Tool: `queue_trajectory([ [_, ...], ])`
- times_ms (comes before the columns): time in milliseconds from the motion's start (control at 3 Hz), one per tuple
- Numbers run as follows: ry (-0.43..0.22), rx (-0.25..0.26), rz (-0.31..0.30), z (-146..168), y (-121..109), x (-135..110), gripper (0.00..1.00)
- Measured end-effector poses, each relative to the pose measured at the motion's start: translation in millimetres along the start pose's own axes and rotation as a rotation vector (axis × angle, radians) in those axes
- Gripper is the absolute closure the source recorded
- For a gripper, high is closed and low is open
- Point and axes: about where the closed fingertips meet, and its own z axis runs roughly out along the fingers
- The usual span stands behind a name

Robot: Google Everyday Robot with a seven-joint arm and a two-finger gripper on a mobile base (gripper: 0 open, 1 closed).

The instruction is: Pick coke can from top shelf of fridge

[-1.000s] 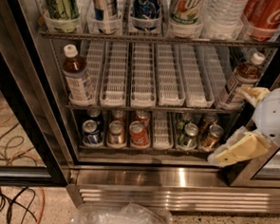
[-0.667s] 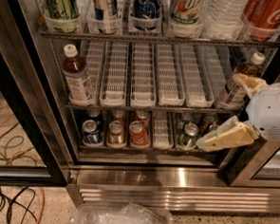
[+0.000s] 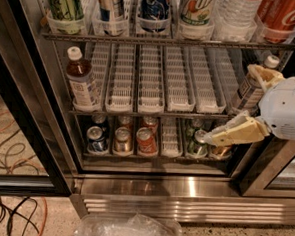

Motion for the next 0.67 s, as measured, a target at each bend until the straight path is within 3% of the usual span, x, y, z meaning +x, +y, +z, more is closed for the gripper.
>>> queue_trajectory([
  [333,-0.048,0.045,0.135,13,-5,-5,0.0],
  [667,-0.131,0.101,0.404,41,8,-9,0.0],
])
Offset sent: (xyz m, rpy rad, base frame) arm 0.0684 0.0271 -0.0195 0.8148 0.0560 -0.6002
